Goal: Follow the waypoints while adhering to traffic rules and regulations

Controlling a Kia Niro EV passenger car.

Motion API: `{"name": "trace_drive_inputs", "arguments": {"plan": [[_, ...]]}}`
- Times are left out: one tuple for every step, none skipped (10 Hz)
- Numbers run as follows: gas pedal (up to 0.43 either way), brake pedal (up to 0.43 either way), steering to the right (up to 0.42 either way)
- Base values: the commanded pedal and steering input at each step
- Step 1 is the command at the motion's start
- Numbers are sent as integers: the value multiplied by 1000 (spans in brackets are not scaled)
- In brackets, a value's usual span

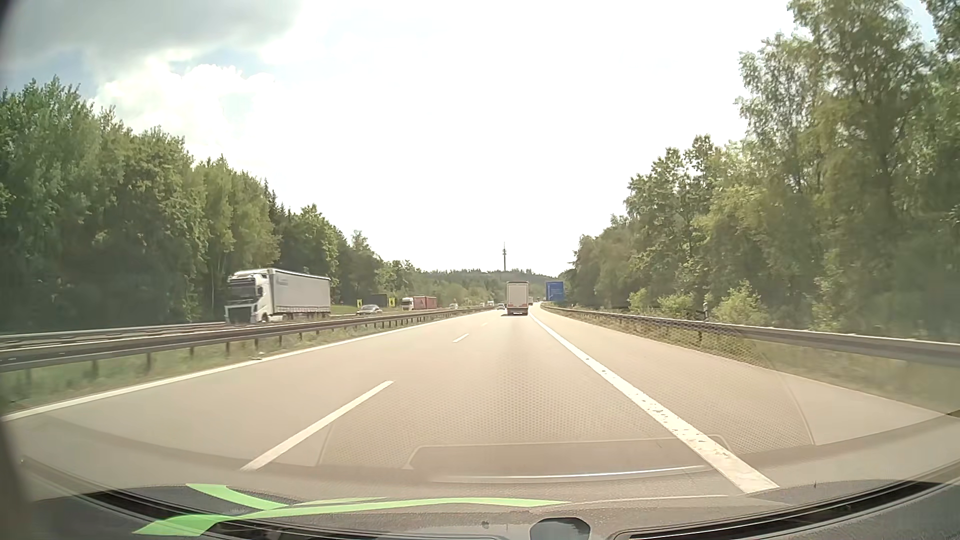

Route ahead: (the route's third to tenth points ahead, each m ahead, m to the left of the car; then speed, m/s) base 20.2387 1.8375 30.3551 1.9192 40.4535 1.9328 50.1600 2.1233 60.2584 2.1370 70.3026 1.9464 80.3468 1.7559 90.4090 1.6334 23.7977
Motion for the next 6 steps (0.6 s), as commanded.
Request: {"name": "trace_drive_inputs", "arguments": {"plan": [[248,0,-5],[248,0,-5],[248,0,-5],[248,0,-5],[248,0,-4],[248,0,-4]]}}
